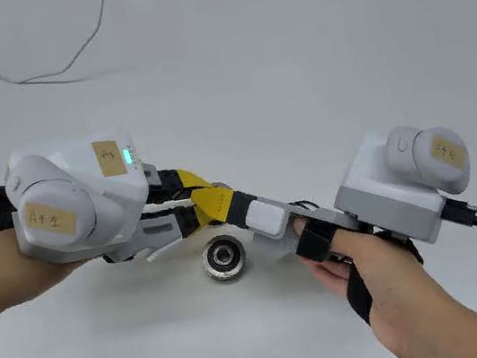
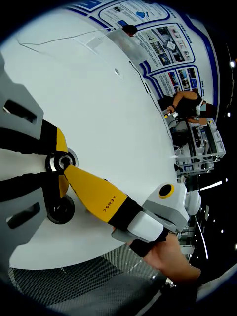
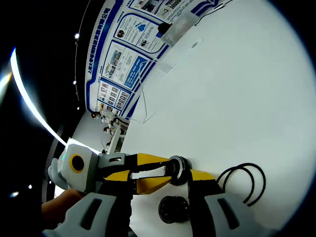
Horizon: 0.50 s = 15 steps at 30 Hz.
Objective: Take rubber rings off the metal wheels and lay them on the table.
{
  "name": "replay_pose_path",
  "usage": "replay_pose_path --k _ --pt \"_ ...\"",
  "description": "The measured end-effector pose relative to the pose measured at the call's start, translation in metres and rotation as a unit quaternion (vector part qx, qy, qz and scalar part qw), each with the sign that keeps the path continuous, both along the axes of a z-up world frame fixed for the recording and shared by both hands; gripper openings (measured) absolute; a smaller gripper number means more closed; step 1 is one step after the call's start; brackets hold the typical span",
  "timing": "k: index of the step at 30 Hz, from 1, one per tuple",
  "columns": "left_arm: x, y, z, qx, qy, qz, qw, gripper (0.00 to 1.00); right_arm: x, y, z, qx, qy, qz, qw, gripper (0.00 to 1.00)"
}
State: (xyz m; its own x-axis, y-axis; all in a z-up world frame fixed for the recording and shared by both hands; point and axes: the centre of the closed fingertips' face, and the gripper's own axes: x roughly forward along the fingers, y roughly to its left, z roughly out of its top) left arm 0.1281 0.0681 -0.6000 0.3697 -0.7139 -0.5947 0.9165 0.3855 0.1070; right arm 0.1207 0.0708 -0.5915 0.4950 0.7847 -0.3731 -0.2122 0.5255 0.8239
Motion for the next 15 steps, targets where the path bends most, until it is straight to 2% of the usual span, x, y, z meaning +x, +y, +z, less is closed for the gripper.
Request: replay_pose_path --k 15 --pt "-0.0002 -0.0006 0.0006 0.0 0.0 0.0 1.0 0.13 0.0017 -0.0044 0.0008 -0.005 -0.004 -0.009 0.9999 0.41"
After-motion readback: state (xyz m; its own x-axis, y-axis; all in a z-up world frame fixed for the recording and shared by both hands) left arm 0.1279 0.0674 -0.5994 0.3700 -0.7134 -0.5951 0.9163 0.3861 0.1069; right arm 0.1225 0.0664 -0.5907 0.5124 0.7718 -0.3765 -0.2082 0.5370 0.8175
